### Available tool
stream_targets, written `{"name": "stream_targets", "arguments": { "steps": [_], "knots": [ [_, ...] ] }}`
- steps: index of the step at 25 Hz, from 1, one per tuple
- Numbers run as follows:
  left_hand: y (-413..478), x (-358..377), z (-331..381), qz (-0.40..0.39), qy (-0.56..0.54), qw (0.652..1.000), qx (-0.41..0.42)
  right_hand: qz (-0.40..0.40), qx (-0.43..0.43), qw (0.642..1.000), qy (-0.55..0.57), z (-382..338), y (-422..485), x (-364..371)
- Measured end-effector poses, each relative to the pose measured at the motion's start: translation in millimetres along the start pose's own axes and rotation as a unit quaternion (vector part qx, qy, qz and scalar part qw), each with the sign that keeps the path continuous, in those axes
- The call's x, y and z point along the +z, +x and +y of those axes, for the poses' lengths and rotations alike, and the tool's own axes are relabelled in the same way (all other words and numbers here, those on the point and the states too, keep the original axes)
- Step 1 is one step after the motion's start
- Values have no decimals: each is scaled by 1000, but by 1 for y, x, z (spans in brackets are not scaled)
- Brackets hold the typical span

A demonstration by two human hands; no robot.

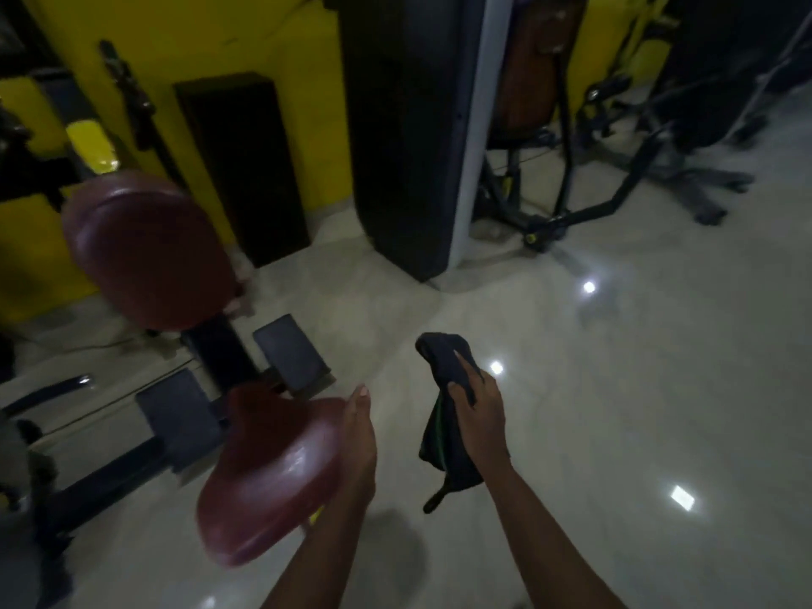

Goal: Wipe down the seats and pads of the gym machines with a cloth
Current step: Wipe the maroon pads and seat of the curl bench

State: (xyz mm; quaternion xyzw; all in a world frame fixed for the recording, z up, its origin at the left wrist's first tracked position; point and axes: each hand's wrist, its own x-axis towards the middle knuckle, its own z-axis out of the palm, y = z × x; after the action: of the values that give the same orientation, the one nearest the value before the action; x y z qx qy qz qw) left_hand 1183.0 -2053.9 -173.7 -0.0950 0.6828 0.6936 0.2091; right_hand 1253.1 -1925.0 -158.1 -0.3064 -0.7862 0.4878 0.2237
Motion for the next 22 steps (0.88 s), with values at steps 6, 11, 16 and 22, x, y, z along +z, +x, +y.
{"name": "stream_targets", "arguments": {
  "steps": [6,11,16,22],
  "knots": [
    [-23,219,31,-127,50,989,64,64,64,993,77,46,94,-186],
    [-31,400,52,-231,44,969,77,149,73,981,98,81,184,-330],
    [-3,574,66,-317,58,942,99,223,96,963,116,130,283,-452],
    [42,793,98,-367,39,924,99,263,89,958,72,179,445,-583]
  ]
}}
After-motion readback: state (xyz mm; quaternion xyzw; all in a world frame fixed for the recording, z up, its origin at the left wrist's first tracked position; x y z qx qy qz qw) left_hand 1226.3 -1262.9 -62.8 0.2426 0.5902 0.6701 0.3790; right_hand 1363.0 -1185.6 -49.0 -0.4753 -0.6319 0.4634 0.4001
